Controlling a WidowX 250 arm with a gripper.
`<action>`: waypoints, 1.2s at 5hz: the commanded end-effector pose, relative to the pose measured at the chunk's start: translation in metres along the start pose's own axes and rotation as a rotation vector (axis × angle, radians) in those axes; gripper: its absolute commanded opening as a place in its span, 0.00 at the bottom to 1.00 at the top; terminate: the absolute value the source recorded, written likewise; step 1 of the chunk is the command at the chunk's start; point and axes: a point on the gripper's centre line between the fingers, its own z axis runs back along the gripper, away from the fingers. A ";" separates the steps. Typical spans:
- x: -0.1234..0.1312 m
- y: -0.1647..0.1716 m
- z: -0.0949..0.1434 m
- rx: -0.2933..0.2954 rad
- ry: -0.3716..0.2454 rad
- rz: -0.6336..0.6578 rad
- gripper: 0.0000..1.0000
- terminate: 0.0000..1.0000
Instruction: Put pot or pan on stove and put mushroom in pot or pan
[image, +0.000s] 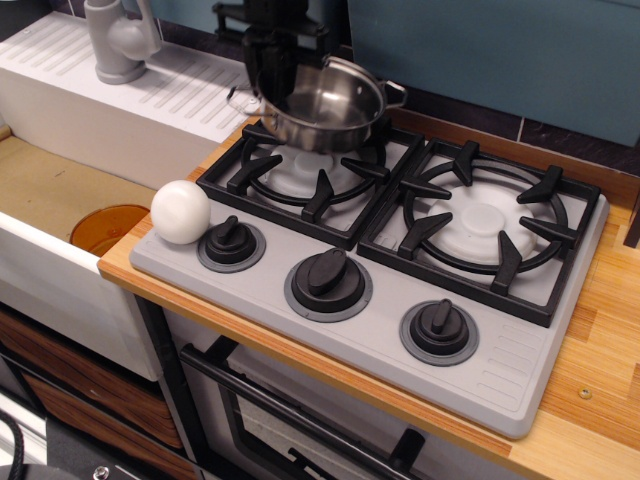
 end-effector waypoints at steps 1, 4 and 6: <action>-0.001 -0.005 0.012 0.014 -0.068 0.007 1.00 0.00; -0.007 -0.014 0.041 0.010 -0.066 0.032 1.00 0.00; -0.012 -0.023 0.052 0.004 -0.067 0.060 1.00 0.00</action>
